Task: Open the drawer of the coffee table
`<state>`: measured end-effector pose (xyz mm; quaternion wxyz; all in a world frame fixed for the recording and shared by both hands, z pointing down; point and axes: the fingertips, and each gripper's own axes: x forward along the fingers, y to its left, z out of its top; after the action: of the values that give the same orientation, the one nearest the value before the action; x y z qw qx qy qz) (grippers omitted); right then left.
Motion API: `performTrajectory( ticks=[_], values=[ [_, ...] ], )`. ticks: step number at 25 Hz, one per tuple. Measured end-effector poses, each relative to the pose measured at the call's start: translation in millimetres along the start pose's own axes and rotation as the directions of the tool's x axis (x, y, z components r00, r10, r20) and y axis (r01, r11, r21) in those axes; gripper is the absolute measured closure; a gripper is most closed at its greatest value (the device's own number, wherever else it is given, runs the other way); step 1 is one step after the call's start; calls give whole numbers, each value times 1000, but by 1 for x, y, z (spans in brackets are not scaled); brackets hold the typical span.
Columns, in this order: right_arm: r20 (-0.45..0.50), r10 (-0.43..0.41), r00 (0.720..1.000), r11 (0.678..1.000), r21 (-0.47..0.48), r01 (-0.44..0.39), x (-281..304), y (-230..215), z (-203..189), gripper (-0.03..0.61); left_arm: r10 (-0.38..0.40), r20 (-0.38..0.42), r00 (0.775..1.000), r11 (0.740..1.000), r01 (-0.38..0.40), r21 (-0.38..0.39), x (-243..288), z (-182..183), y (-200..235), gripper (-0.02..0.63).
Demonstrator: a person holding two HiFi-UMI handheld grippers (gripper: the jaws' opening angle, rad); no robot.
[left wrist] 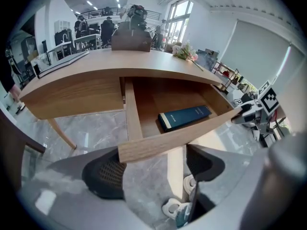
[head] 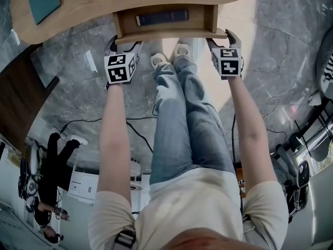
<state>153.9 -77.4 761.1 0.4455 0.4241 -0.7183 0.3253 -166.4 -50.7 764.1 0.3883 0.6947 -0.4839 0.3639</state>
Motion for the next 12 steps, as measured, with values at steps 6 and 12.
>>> performTrajectory(
  ticks=[6,12],
  values=[
    [-3,1,1000,1000,-1,-1,-3,9,-18,256,3,-19,1000,1000,-3,-6,-5,-19,-3,216],
    [-25,1,1000,1000,-10,-1,-6,12,-38,258,2,-18,1000,1000,-2,-11,-7,-41,-12,216]
  ],
)
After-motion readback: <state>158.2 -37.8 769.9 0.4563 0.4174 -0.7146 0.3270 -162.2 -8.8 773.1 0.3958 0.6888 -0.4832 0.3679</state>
